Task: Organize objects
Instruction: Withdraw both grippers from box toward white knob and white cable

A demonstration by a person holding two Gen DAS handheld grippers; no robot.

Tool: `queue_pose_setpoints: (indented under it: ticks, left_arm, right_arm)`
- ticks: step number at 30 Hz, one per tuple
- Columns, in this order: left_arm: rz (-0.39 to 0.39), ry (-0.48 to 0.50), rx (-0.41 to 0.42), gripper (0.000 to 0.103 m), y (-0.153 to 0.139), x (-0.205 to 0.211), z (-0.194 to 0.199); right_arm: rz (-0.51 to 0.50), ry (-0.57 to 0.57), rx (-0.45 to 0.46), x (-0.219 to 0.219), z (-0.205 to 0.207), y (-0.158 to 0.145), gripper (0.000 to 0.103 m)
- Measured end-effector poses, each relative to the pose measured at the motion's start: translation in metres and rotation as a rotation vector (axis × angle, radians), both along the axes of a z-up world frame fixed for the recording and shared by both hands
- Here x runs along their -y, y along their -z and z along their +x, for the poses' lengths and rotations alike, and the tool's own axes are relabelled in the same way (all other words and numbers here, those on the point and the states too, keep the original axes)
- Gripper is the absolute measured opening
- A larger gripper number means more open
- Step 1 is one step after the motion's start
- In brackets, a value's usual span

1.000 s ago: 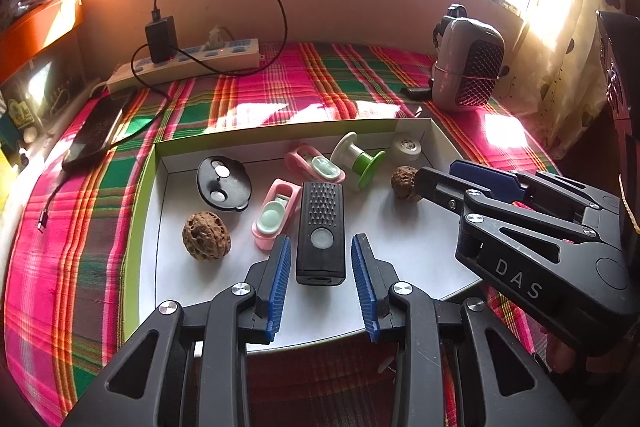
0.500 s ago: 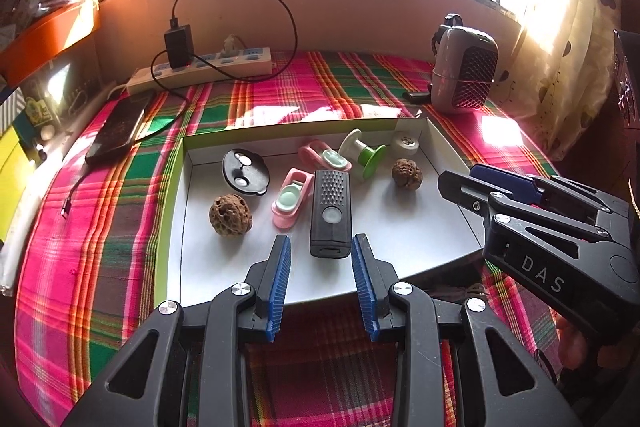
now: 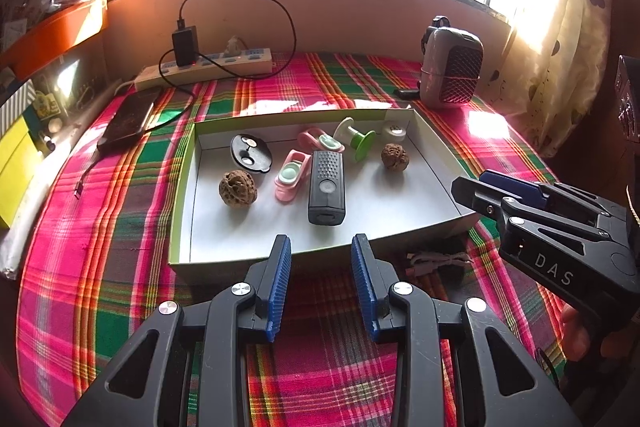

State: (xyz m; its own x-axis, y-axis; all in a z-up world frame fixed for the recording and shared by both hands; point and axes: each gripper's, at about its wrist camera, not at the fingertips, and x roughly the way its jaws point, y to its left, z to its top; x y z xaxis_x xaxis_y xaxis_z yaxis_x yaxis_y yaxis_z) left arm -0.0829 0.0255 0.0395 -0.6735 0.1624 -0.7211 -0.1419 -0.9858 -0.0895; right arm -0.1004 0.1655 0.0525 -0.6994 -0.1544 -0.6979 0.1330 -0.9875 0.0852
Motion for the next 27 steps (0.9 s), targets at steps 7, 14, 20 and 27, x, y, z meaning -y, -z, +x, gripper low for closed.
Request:
queue_pose_setpoints:
  ticks: [7, 14, 20, 27]
  left_arm:
    - [0.030, 0.025, 0.002, 0.030, -0.002, 0.001, 0.012]
    - [0.060, 0.086, 0.033, 0.030, 0.005, -0.008, 0.018]
    - [0.096, 0.151, 0.077, 0.033, 0.014, -0.020, 0.017]
    - [0.097, 0.169, 0.103, 0.033, 0.022, -0.028, 0.012]
  right_arm:
    - [-0.005, 0.014, 0.010, -0.008, 0.013, 0.005, 0.032]
    - [-0.010, 0.036, 0.023, -0.018, 0.022, 0.012, 0.032]
    - [-0.019, 0.040, 0.029, -0.024, 0.029, 0.015, 0.033]
    - [-0.027, 0.051, 0.038, -0.031, 0.032, 0.019, 0.033]
